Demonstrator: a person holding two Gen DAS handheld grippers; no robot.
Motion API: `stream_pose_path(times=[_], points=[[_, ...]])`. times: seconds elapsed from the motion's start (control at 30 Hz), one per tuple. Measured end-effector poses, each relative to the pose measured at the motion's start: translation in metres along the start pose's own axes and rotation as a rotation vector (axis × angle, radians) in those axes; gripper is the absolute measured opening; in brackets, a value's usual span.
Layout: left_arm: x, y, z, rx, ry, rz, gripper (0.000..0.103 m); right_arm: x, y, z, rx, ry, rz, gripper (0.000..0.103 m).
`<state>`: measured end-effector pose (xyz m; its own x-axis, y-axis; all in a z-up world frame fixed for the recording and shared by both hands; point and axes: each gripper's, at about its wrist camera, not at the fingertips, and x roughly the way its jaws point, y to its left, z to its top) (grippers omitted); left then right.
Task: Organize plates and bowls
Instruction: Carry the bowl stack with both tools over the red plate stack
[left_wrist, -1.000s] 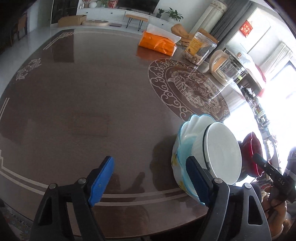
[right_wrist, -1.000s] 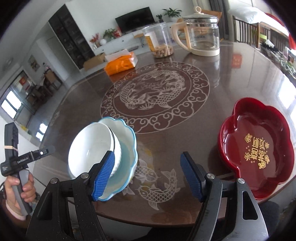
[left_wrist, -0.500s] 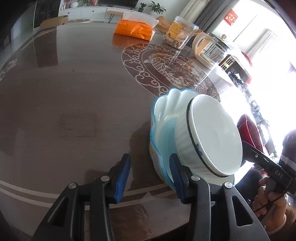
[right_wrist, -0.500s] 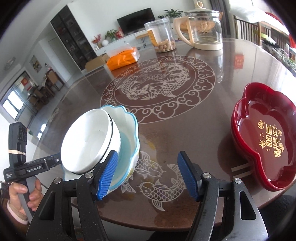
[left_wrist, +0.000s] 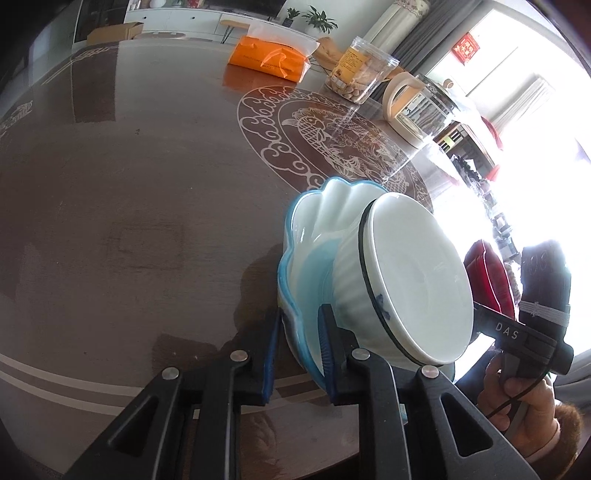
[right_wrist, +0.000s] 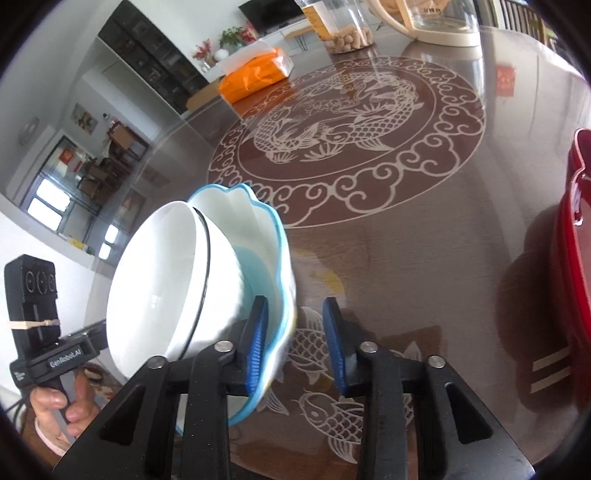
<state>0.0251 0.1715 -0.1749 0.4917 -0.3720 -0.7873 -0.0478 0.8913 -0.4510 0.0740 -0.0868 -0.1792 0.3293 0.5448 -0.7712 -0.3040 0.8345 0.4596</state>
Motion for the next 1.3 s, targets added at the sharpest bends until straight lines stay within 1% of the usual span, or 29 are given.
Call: stream_pose_path(times=[0.07,0.13,0.2,0.3,0.4,0.57,0.7,0.93,1.1,1.3], points=[[0.0,0.0,-0.001,-0.006,-0.01,0.004,0.019,0.0,0.01,-0.002,-0.06,-0.001,-0.055,0.016],[-0.001,-0.001,-0.003,-0.005,-0.014,0.007,0.019,-0.002,0.007,-0.003,-0.033,0.0,-0.037,0.016],[0.0,-0.002,-0.003,-0.005,-0.017,0.011,0.019,-0.003,0.006,-0.005,-0.037,0.004,-0.045,0.017],[-0.001,-0.004,-0.002,-0.003,-0.017,0.008,0.019,-0.006,0.002,-0.008,-0.001,0.013,-0.026,0.017],[-0.004,-0.009,0.002,0.01,-0.028,0.011,0.019,-0.009,0.001,-0.009,0.011,0.008,-0.024,0.017],[-0.006,-0.02,0.014,0.024,-0.035,-0.004,0.018,-0.021,0.001,-0.005,0.024,-0.021,-0.026,0.017],[-0.002,-0.034,0.021,0.036,-0.02,-0.015,0.018,-0.034,-0.002,0.001,0.04,-0.046,-0.042,0.017],[0.001,-0.081,0.036,0.097,0.009,-0.049,0.018,-0.074,-0.019,0.011,0.088,-0.094,-0.069,0.018],[0.008,-0.131,0.053,0.174,0.014,-0.08,0.018,-0.112,-0.039,0.015,0.129,-0.142,-0.102,0.018],[0.031,-0.197,0.065,0.27,0.018,-0.129,0.018,-0.159,-0.08,0.017,0.195,-0.198,-0.151,0.018]])
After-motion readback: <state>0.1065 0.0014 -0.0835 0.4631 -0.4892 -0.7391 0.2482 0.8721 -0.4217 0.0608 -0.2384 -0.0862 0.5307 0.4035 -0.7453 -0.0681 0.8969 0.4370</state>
